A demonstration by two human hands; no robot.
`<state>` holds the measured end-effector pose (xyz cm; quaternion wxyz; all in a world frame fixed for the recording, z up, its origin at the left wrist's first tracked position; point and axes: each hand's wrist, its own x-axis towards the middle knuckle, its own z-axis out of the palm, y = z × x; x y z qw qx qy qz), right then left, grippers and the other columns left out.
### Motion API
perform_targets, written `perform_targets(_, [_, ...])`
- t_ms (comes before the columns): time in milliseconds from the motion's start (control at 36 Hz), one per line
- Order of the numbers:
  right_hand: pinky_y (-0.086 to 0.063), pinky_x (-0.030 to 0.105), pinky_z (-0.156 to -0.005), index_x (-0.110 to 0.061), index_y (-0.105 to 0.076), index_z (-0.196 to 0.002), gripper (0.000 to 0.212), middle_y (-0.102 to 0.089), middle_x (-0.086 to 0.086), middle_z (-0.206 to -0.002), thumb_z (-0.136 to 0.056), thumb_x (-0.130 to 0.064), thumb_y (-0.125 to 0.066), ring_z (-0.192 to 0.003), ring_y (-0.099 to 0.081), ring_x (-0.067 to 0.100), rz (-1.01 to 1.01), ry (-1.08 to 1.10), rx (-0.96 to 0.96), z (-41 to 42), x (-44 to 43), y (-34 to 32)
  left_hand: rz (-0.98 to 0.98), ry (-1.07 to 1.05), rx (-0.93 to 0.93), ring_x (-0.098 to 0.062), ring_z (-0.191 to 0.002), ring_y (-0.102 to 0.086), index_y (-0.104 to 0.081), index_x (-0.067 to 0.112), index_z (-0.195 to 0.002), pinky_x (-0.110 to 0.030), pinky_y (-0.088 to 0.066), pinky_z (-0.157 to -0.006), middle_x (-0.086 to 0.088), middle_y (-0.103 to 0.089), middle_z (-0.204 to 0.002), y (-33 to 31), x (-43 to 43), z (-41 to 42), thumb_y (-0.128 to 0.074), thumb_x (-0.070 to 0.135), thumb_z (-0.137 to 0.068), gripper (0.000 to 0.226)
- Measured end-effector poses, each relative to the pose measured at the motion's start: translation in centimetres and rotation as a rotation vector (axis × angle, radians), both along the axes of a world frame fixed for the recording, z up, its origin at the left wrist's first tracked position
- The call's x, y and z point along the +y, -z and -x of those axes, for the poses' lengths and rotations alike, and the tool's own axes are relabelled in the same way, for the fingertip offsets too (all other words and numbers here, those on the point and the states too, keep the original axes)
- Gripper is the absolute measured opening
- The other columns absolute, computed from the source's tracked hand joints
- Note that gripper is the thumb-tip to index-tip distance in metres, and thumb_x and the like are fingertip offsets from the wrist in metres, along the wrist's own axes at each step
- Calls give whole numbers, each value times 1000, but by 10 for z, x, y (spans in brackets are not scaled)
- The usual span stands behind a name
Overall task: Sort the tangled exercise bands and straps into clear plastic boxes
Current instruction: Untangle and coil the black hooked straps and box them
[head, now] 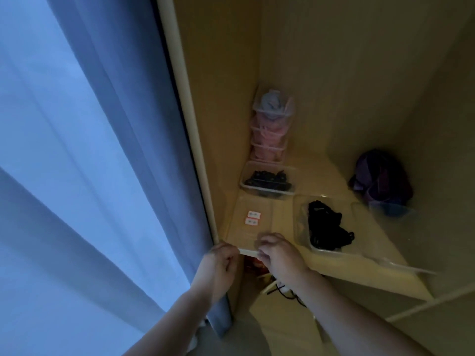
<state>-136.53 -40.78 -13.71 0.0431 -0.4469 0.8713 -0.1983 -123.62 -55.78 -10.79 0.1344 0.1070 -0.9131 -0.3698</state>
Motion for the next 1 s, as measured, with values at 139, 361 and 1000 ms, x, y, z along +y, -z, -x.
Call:
perform_targets(139, [-47,28,-92,-7,-73,-87,12,-65,4,-107,-85,-11,-62,-105,-56,24,-5,17,36,-4,-4,-5,-10,15,0,13,-85,-50,-72,19,-90,-1,-35,-71,26,-52,-85,-4,1,-2,-52,-2,-82,30])
perform_targets(361, [-49,31,-83,-8,-70,-85,11,-62,1,-97,-88,-12,-60,-96,-51,20,91,71,43,-10,-7,-21,-37,-29,38,18,-89,-49,-73,18,-96,3,-33,-73,30,-51,-89,-13,-1,-10,-55,-6,-82,34])
perform_targets(1000, [-39,18,-82,-13,-65,-85,6,-58,-5,-95,-88,-16,-62,-94,-49,12,305,-3,282,-15,35,-88,-13,-167,131,2,-84,-53,-67,14,-109,-2,-38,-72,8,-55,-110,-61,15,24,-56,13,-93,19])
